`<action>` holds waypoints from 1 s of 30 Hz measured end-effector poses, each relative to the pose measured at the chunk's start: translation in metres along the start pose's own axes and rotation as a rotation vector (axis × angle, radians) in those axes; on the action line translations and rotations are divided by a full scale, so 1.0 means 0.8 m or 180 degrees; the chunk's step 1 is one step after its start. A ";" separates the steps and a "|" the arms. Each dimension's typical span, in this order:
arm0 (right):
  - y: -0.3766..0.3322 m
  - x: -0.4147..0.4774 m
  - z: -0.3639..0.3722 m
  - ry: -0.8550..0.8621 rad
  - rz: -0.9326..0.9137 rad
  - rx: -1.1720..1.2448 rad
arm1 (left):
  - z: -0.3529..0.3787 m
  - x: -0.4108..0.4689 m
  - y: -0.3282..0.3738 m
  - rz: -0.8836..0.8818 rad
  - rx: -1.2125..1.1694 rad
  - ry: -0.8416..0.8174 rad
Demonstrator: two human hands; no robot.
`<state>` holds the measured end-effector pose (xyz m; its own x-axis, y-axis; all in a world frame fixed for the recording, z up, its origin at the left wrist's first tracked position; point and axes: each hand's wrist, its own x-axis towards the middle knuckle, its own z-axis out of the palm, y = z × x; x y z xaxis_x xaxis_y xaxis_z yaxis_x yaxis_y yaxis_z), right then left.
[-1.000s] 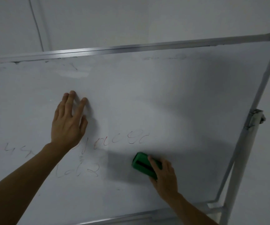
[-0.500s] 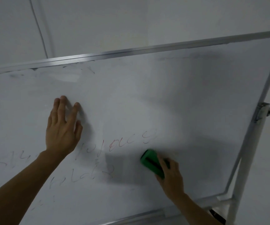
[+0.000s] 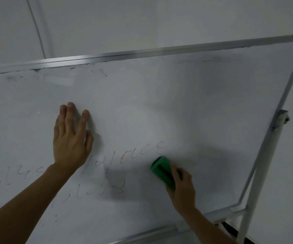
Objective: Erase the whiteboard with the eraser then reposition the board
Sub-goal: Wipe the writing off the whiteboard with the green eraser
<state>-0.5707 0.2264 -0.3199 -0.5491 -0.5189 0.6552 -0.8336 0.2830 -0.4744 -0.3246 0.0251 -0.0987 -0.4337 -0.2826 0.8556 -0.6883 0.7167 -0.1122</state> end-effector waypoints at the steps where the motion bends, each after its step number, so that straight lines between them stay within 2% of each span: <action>1: 0.012 -0.011 0.002 -0.0225 -0.0320 -0.0158 | 0.000 -0.001 -0.002 -0.0005 0.0003 0.0012; 2: 0.019 -0.006 -0.004 -0.0283 -0.0503 -0.0236 | -0.001 -0.002 -0.004 -0.0001 0.0006 0.0029; 4: 0.022 0.029 -0.026 0.0094 -0.0379 -0.0146 | -0.002 -0.003 -0.007 0.0035 0.0013 0.0053; 6: 0.015 0.085 -0.060 0.0789 0.0273 0.0208 | -0.003 -0.002 -0.006 0.0066 0.0013 0.0065; 8: 0.012 0.134 -0.080 0.1228 0.1116 0.0805 | -0.003 -0.001 -0.002 0.0072 -0.0001 0.0072; 9: 0.007 0.145 -0.082 0.1368 0.1376 0.0993 | -0.002 0.000 -0.001 0.0070 -0.0009 0.0087; 10: -0.004 0.143 -0.079 0.1417 0.1398 0.0957 | -0.001 0.000 0.001 0.0058 -0.0020 0.0103; 12: -0.025 0.106 -0.052 0.1154 0.0917 0.0571 | 0.001 0.001 0.002 0.0023 -0.0030 0.0128; 15: -0.023 0.015 -0.003 0.0013 -0.0207 -0.0116 | 0.001 0.000 -0.003 -0.0030 -0.0026 0.0125; 16: -0.010 0.002 0.003 -0.0279 -0.0518 -0.0310 | 0.000 -0.001 -0.006 -0.0027 -0.0026 0.0115; 17: 0.001 0.003 0.001 -0.0340 -0.0711 -0.0397 | -0.001 -0.002 -0.008 -0.0005 -0.0026 0.0113; 19: 0.003 0.036 -0.020 0.0118 -0.0643 -0.0244 | -0.001 -0.004 -0.015 0.0092 -0.0008 0.0134; 22: -0.012 0.111 -0.064 0.1140 0.0024 0.0148 | 0.000 -0.004 -0.016 0.0219 0.0028 0.0154; 24: -0.024 0.133 -0.071 0.1291 0.0437 0.0445 | 0.003 -0.003 -0.011 0.0214 0.0013 0.0192; 25: -0.031 0.128 -0.066 0.1255 0.0452 0.0471 | 0.004 -0.003 -0.008 0.0185 -0.0005 0.0211; 27: -0.033 0.086 -0.036 0.0913 0.0062 0.0200 | 0.004 -0.002 -0.006 0.0137 -0.0022 0.0250; 30: -0.008 0.008 0.003 -0.0362 -0.0772 -0.0410 | 0.003 -0.004 -0.009 0.0133 -0.0022 0.0261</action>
<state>-0.5685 0.2193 -0.3139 -0.3285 -0.6690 0.6668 -0.9445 0.2358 -0.2288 -0.3195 0.0192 -0.1014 -0.4125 -0.1995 0.8888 -0.6665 0.7312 -0.1453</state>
